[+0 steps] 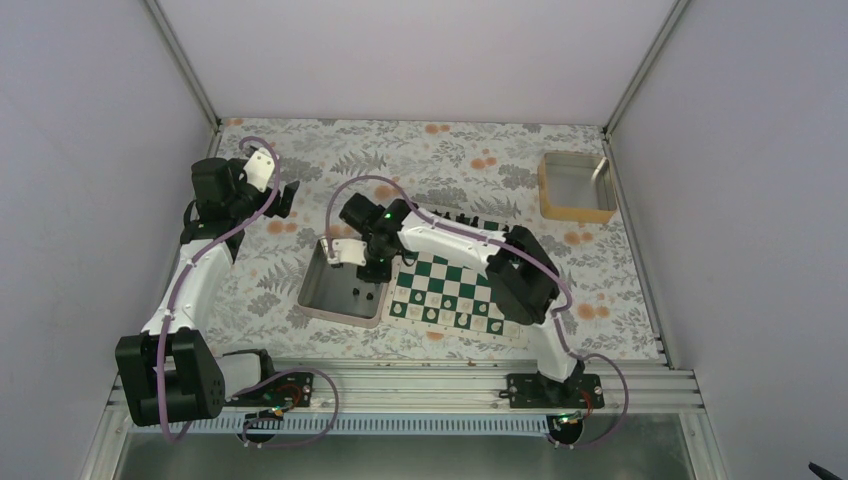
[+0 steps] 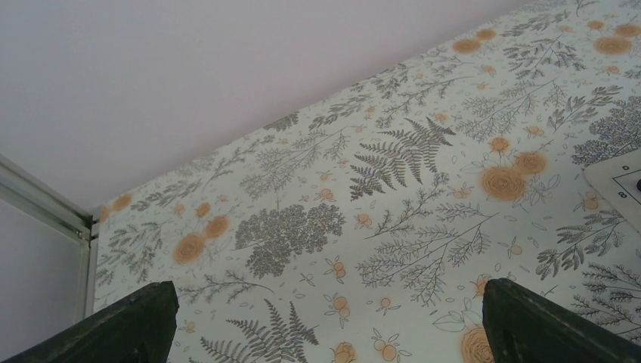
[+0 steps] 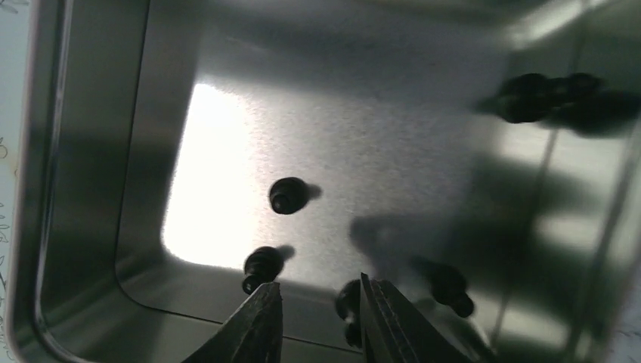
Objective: Set up the chess pieces on the board
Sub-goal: Pick up the chess piece from the storage box.
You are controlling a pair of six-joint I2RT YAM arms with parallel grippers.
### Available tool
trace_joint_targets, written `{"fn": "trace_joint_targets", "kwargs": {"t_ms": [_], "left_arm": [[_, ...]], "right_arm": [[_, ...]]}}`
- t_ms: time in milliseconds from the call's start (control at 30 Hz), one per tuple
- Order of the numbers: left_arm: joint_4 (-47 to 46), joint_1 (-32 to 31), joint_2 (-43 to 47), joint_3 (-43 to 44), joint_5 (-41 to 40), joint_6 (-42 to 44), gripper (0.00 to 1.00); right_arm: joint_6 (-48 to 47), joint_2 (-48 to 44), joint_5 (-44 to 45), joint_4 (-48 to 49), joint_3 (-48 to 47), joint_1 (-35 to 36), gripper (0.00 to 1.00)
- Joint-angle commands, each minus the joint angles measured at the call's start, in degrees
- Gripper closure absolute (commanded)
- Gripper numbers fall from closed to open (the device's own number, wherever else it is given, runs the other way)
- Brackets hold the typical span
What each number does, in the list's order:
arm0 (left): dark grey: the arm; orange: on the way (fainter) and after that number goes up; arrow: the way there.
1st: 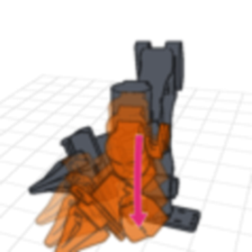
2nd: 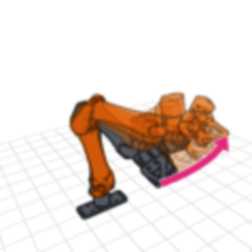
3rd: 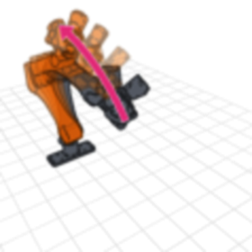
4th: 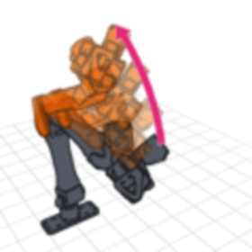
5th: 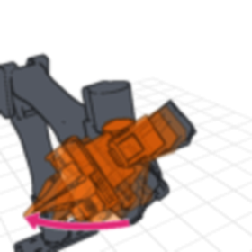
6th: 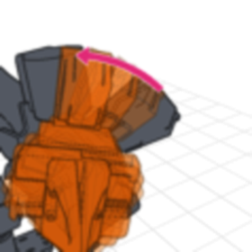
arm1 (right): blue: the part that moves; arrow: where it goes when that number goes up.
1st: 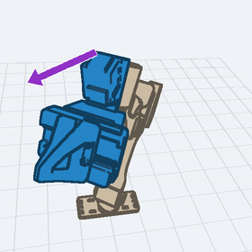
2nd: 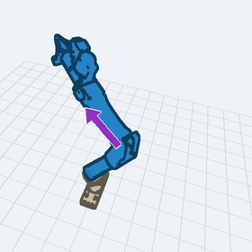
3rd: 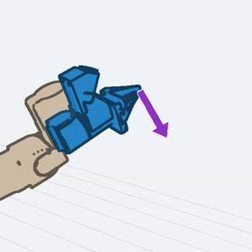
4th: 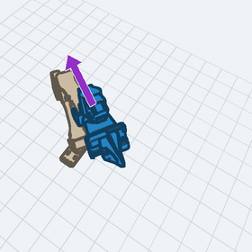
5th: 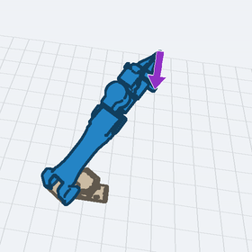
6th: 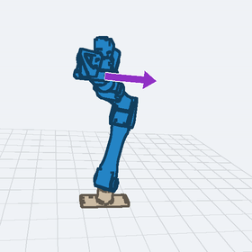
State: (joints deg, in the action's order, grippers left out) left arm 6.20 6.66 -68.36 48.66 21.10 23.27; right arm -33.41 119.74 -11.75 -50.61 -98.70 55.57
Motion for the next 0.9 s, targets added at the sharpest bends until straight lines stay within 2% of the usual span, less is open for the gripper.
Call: {"fn": "trace_joint_targets", "kwargs": {"t_ms": [0,433,867], "left_arm": [[0.1,0.4,0.5,0.2,0.9,0.5,0.00],[0.0,0.4,0.7,0.1,0.7,0.5,0.00],[-0.3,0.4,1.0,-0.1,0.6,0.4,0.00]], "right_arm": [[-1.7,1.8,-2.0,-3.2,-3.2,1.9,0.70],[-2.2,5.1,-3.6,-3.1,-4.5,4.4,0.67],[-2.0,6.4,0.4,0.7,-3.7,4.4,0.63]]}}
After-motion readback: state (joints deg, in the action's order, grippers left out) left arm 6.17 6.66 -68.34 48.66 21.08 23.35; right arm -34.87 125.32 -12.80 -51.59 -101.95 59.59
